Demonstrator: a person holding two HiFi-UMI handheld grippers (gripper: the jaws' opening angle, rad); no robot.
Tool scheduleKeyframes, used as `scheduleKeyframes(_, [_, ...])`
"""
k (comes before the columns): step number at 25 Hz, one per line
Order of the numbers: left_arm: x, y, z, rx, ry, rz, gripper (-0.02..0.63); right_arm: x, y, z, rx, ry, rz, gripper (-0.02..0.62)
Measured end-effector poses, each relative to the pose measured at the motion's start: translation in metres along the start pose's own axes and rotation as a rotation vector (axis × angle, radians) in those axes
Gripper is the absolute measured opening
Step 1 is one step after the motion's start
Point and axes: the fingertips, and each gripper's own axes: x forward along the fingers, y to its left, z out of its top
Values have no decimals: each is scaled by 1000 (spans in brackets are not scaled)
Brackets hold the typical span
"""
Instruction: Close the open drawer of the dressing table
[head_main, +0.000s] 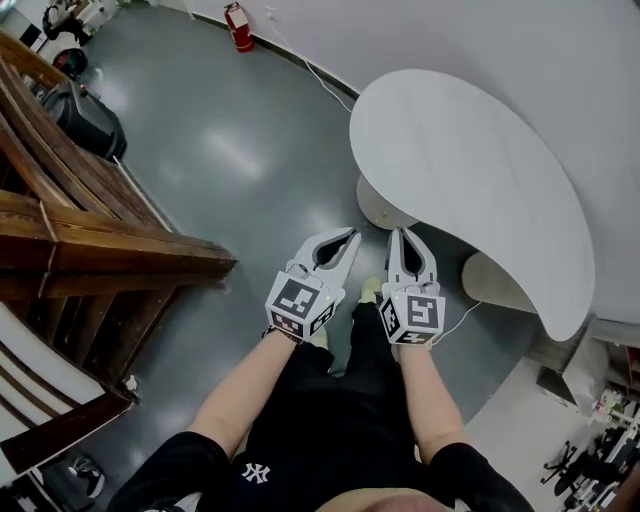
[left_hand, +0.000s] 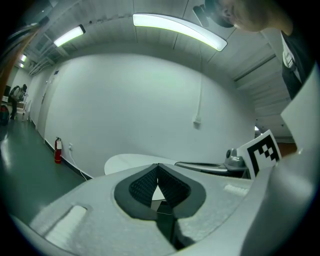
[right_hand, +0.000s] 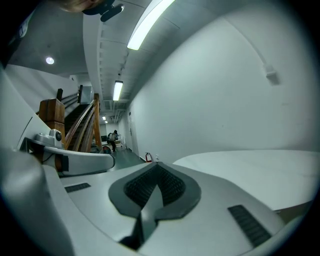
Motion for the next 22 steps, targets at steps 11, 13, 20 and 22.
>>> scheduleKeyframes(11, [-29,-42,68,21,-16,-24,11,-42,30,74,-48,-68,59,15])
scheduleKeyframes(13, [-32,-47,79,27,-30,-27,11,-48,32,87,-56,-85,64,15])
scheduleKeyframes(20, [-44,-59,113,54,-70,-34,11,-62,44,119,-85,-125,67,15])
scheduleKeyframes(22, [-43,-60,115,56,-73,-35,11,-64,44,121,-86,-128,68,15])
